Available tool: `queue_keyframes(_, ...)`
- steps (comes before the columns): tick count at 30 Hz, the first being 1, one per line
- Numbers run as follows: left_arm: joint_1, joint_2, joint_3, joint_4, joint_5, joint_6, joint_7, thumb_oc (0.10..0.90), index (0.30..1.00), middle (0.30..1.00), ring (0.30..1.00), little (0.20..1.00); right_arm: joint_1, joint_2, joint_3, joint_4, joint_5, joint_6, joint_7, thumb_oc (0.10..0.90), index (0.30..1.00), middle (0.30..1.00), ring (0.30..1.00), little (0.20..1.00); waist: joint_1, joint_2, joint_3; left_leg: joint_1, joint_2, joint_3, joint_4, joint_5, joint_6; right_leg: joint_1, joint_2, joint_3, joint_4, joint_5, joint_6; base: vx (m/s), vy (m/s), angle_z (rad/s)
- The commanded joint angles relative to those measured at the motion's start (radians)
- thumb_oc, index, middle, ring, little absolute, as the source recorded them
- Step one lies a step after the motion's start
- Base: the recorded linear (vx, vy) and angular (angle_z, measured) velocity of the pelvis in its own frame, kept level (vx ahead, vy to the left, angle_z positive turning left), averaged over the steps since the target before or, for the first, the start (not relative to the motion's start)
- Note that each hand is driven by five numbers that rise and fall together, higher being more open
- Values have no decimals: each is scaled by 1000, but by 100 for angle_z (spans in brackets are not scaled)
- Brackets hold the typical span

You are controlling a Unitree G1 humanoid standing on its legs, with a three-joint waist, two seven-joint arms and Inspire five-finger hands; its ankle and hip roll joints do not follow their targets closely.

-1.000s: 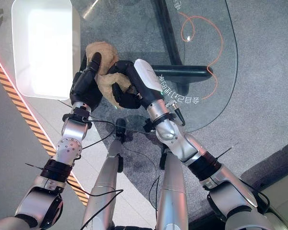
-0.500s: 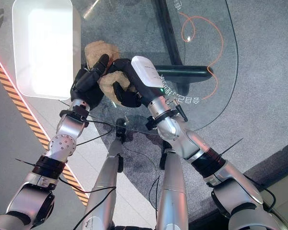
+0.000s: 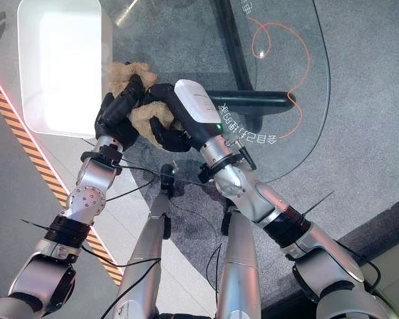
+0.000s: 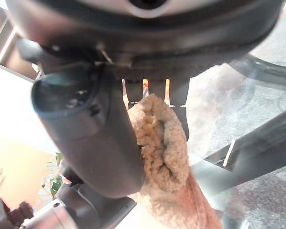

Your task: Wipe the table with a cloth and put it in the basket.

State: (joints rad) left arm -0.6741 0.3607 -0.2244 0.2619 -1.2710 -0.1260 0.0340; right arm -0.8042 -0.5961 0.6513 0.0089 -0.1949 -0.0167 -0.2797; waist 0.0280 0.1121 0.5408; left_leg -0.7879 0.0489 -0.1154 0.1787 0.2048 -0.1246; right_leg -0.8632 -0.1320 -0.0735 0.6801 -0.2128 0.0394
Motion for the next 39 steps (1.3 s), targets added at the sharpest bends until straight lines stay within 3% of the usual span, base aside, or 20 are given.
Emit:
queue_keyframes(1,-127,-6,8,-93,49,-102,-28,100,300,300,300,200,-176,51,-24,-150,-23,-132,-43,100,300,300,300,200,4,-49,-21,34,-130,118,111,-166,119,74,52,-53,-322,200,32,0,0,0)
queue_keyframes(6,-128,-16,16,-97,62,-132,-9,100,300,300,300,200,-174,59,-29,-151,-24,-129,-39,100,300,300,300,200,4,-51,-21,39,-131,116,104,-165,119,79,53,-54,-327,199,32,0,0,0)
queue_keyframes(8,-127,-19,20,-99,63,-142,-6,100,300,300,300,200,-171,62,-31,-149,-22,-132,-38,185,373,373,373,285,5,-51,-21,39,-132,116,103,-165,119,79,54,-54,-327,199,31,0,0,0)
queue_keyframes(11,-126,-23,25,-101,69,-162,3,100,300,300,300,200,-170,69,-32,-146,-10,-132,-33,800,900,900,900,900,5,-52,-21,37,-132,116,107,-167,118,78,53,-55,-327,198,31,0,0,0)
queue_keyframes(17,-125,-32,40,-108,81,-234,43,100,300,300,300,200,-167,78,-35,-144,-10,-138,-34,800,900,900,900,900,7,-54,-21,40,-132,114,105,-167,117,80,52,-56,-326,198,32,0,0,0)
queue_keyframes(21,-121,-53,76,-113,93,-366,127,100,300,300,300,200,-165,95,-42,-136,-24,-137,-38,800,900,900,900,900,13,-55,-21,36,-135,108,106,-167,116,79,52,-56,-325,193,30,0,0,0)
queue_keyframes(26,-128,-75,106,-115,134,-452,211,100,300,300,300,200,-172,115,-50,-119,-33,-140,-38,800,900,900,900,900,18,-58,-21,36,-138,104,105,-167,114,78,52,-60,-324,190,29,0,0,0)
queue_keyframes(32,-149,-92,129,-111,229,-531,331,100,300,300,300,200,-193,130,-49,-113,-31,-124,-42,800,900,900,900,900,21,-63,-21,28,-138,100,107,-165,111,72,54,-61,-320,189,27,0,0,0)
queue_keyframes(39,-166,-95,144,-98,307,-569,415,100,300,300,300,200,-198,144,-48,-107,-35,-113,-64,800,900,900,900,900,23,-66,-21,33,-138,99,104,-163,107,78,53,-64,-322,187,26,0,0,0)
